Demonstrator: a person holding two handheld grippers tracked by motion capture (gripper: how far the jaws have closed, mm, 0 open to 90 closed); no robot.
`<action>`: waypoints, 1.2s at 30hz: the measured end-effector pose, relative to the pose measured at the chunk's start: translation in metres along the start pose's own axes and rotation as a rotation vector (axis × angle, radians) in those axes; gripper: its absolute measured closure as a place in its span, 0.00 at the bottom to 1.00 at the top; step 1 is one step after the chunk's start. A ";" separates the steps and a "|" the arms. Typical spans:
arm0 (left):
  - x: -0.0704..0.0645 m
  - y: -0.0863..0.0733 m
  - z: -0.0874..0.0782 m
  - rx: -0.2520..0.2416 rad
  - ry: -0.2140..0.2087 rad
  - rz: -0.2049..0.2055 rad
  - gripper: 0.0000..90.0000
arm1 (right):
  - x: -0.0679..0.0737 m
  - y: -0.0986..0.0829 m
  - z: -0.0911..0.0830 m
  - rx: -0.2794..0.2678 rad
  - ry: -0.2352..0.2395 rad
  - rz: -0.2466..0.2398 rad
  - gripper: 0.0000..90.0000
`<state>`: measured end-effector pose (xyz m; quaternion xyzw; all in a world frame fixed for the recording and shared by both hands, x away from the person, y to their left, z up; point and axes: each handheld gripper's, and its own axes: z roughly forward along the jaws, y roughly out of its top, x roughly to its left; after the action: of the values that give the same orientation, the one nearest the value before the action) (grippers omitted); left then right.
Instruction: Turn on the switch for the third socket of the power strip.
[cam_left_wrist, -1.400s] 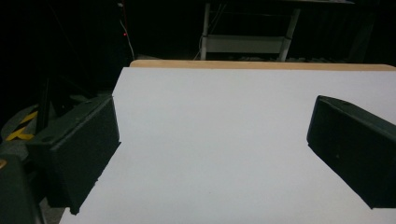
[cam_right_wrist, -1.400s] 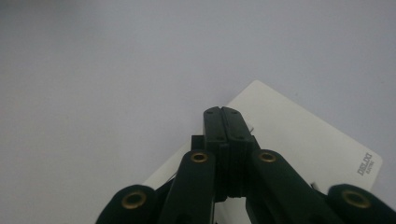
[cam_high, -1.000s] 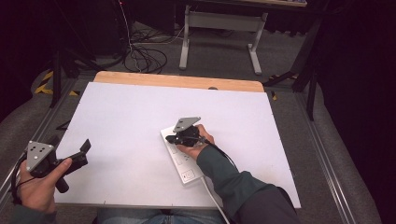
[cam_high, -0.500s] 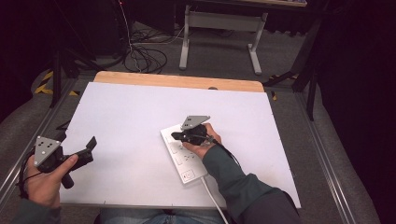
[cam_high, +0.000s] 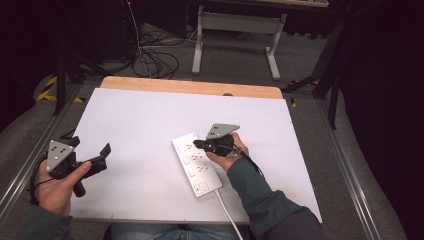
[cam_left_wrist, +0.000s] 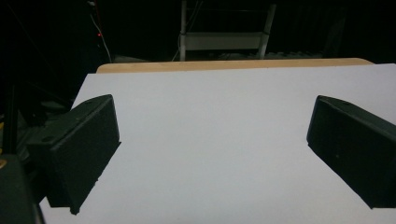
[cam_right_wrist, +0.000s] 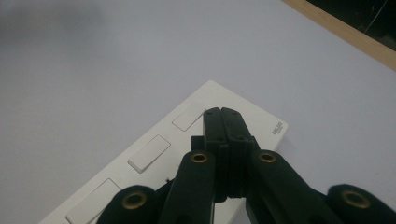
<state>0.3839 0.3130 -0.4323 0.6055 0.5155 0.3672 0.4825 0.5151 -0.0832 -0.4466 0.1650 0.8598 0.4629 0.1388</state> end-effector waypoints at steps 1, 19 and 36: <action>0.000 0.000 0.001 -0.002 -0.003 0.002 0.03 | 0.000 0.000 -0.002 -0.006 -0.001 0.004 1.00; -0.003 0.001 0.005 0.003 -0.014 0.005 0.03 | -0.009 -0.007 -0.043 -0.090 -0.043 0.050 1.00; -0.005 0.001 0.007 0.006 -0.022 0.010 0.03 | -0.014 -0.023 -0.077 -0.122 -0.079 0.076 1.00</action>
<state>0.3901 0.3067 -0.4327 0.6133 0.5083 0.3616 0.4845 0.4939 -0.1588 -0.4234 0.2070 0.8169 0.5125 0.1650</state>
